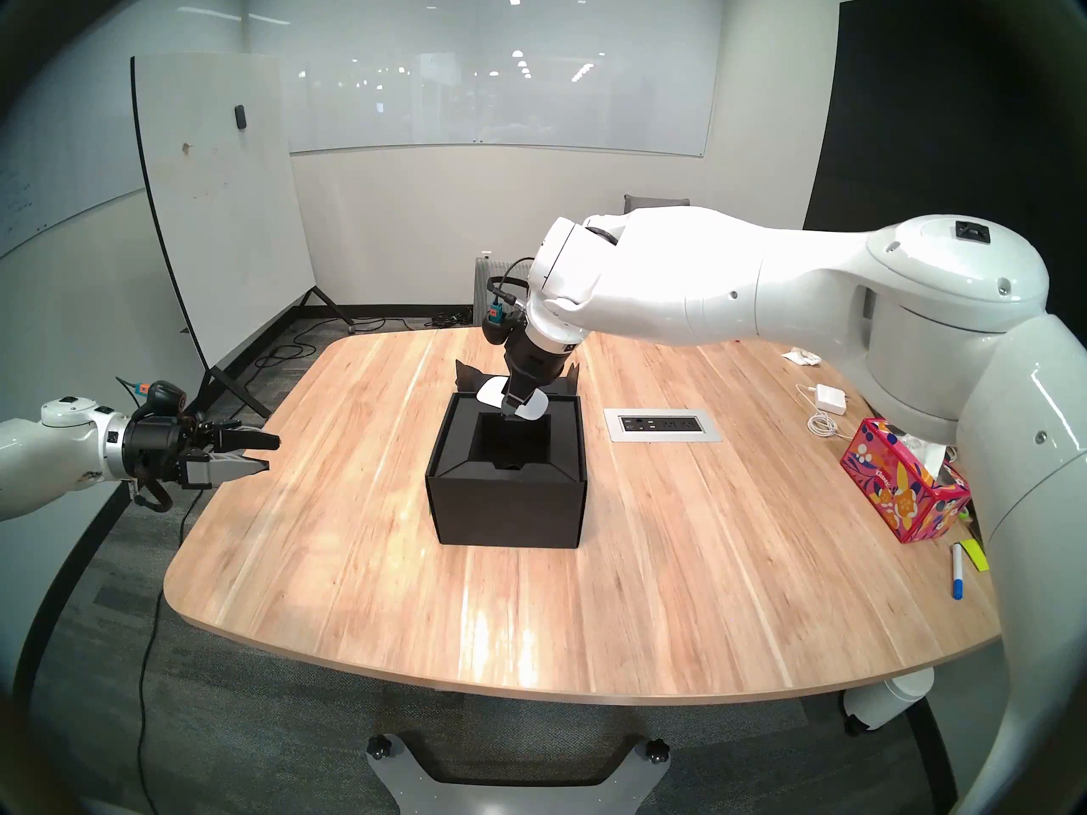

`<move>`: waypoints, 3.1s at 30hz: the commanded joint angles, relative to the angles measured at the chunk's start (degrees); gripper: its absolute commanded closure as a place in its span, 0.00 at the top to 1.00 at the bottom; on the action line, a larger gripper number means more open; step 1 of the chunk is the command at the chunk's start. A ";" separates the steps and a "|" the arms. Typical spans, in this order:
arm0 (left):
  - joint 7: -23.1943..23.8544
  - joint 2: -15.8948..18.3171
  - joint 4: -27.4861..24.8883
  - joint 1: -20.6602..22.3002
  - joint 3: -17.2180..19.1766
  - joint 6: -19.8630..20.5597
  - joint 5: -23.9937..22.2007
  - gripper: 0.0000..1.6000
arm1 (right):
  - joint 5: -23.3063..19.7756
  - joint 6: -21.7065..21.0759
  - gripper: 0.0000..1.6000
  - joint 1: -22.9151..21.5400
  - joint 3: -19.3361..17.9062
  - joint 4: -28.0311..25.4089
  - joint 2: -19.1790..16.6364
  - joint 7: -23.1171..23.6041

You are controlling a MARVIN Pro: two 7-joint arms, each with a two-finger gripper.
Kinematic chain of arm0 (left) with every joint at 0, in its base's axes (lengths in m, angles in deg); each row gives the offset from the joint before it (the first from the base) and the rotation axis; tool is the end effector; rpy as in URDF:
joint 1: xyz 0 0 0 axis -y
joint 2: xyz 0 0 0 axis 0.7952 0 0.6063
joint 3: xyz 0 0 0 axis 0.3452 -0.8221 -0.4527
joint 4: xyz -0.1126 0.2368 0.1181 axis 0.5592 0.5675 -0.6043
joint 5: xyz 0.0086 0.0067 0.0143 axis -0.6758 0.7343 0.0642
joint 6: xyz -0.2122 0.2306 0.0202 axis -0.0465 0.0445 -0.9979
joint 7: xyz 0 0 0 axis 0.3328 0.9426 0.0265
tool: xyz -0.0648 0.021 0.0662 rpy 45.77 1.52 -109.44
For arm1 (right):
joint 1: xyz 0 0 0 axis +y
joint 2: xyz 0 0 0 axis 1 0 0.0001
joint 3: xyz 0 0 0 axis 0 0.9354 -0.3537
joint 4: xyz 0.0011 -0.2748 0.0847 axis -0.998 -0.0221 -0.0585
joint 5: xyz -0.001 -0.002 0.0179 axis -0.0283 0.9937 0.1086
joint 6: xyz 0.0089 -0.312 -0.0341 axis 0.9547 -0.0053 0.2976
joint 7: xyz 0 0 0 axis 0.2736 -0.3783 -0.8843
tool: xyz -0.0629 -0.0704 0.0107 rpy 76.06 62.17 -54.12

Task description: Open the box and place the mouse inside

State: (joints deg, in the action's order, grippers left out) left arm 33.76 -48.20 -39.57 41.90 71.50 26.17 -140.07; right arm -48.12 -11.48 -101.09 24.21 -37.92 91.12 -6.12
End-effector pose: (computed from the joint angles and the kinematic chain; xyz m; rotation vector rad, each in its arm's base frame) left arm 0.3943 0.2455 -0.1679 1.7641 -0.8567 1.0764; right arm 0.5525 0.1437 -0.0865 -2.4107 -1.8131 -0.8335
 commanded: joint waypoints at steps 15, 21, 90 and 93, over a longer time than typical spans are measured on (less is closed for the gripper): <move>0.00 -0.14 -0.14 0.66 0.65 0.05 -0.47 1.00 | -0.54 3.55 0.00 0.78 -0.66 2.45 -1.05 0.17; 0.00 -0.14 -0.14 0.66 0.65 0.05 -0.47 1.00 | -0.12 5.24 0.00 1.33 -0.38 4.66 -0.12 1.46; 0.00 -0.14 -0.13 0.66 0.63 0.03 -0.43 1.00 | 1.20 7.42 1.00 3.23 -0.55 9.11 1.01 7.02; 0.01 -0.15 -0.13 0.66 0.63 0.03 -0.43 1.00 | 1.25 6.02 1.00 2.40 -0.68 7.22 0.23 6.14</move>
State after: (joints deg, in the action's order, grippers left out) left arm 33.75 -48.20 -39.56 41.90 71.50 26.17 -140.07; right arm -47.15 -2.95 -94.65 24.24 -27.48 93.66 1.89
